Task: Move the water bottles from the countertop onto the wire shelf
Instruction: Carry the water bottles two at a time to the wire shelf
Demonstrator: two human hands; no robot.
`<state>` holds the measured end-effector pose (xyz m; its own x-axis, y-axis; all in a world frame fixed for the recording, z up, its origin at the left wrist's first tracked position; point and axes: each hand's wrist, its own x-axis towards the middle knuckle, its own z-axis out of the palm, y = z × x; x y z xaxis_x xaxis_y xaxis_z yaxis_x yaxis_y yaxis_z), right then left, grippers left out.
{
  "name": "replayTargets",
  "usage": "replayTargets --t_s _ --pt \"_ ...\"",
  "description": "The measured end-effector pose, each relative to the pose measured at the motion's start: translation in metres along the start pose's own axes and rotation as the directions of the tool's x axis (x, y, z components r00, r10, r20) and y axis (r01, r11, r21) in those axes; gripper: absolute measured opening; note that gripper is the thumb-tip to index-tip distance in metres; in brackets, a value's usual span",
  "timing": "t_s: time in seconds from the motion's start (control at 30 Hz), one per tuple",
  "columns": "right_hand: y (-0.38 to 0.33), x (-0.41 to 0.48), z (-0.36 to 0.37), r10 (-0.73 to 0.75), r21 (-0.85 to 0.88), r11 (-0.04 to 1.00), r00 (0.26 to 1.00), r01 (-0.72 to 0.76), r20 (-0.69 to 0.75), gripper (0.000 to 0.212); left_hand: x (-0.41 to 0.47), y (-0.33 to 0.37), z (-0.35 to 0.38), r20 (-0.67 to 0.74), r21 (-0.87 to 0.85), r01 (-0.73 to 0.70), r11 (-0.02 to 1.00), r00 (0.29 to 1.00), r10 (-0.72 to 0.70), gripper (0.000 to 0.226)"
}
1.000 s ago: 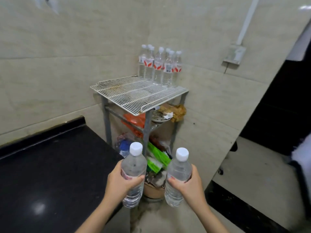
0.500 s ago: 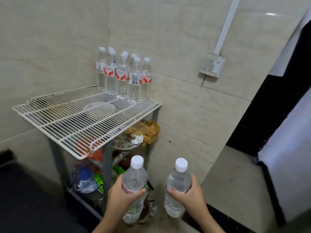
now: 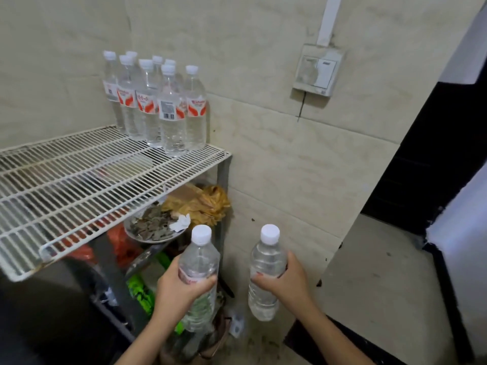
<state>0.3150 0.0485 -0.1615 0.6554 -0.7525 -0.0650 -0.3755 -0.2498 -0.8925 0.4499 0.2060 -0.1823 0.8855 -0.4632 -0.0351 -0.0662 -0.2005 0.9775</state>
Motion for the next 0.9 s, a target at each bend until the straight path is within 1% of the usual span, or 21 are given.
replayTargets --t_s 0.17,0.27,0.33,0.43,0.53,0.63,0.77,0.83,0.9 --pt "-0.006 0.051 -0.040 -0.140 0.012 0.990 0.988 0.140 0.070 0.048 0.003 0.031 0.043 -0.155 0.012 -0.068 0.998 0.985 0.069 0.054" --pt "-0.023 0.078 -0.057 -0.222 0.032 0.975 0.964 0.220 0.144 0.050 -0.002 0.057 0.049 -0.248 -0.002 -0.131 0.991 0.960 0.127 0.064" --pt "-0.039 0.090 -0.063 -0.294 0.052 0.956 0.938 0.289 0.186 0.055 -0.008 0.077 0.045 -0.325 -0.005 -0.179 0.984 0.931 0.167 0.065" --pt "-0.069 0.098 -0.062 -0.404 0.115 0.915 0.877 0.388 0.259 0.053 -0.021 0.104 0.032 -0.425 0.044 -0.237 0.970 0.875 0.233 0.057" --pt "-0.101 0.102 -0.051 -0.498 0.219 0.866 0.806 0.449 0.320 0.055 -0.031 0.131 0.013 -0.519 0.083 -0.292 0.953 0.804 0.291 0.054" --pt "-0.134 0.105 -0.037 -0.567 0.338 0.820 0.732 0.462 0.378 0.059 -0.037 0.160 -0.007 -0.573 0.113 -0.349 0.930 0.742 0.348 0.047" --pt "-0.175 0.114 -0.019 -0.647 0.447 0.758 0.630 0.474 0.429 0.056 -0.032 0.191 -0.035 -0.628 0.147 -0.443 0.884 0.649 0.430 0.035" --pt "-0.197 0.122 -0.008 -0.681 0.493 0.727 0.596 0.478 0.426 0.050 -0.024 0.202 -0.053 -0.634 0.167 -0.464 0.870 0.625 0.455 0.032" --pt "-0.219 0.131 0.005 -0.703 0.523 0.703 0.584 0.482 0.405 0.050 -0.011 0.208 -0.073 -0.637 0.190 -0.461 0.867 0.614 0.466 0.033"
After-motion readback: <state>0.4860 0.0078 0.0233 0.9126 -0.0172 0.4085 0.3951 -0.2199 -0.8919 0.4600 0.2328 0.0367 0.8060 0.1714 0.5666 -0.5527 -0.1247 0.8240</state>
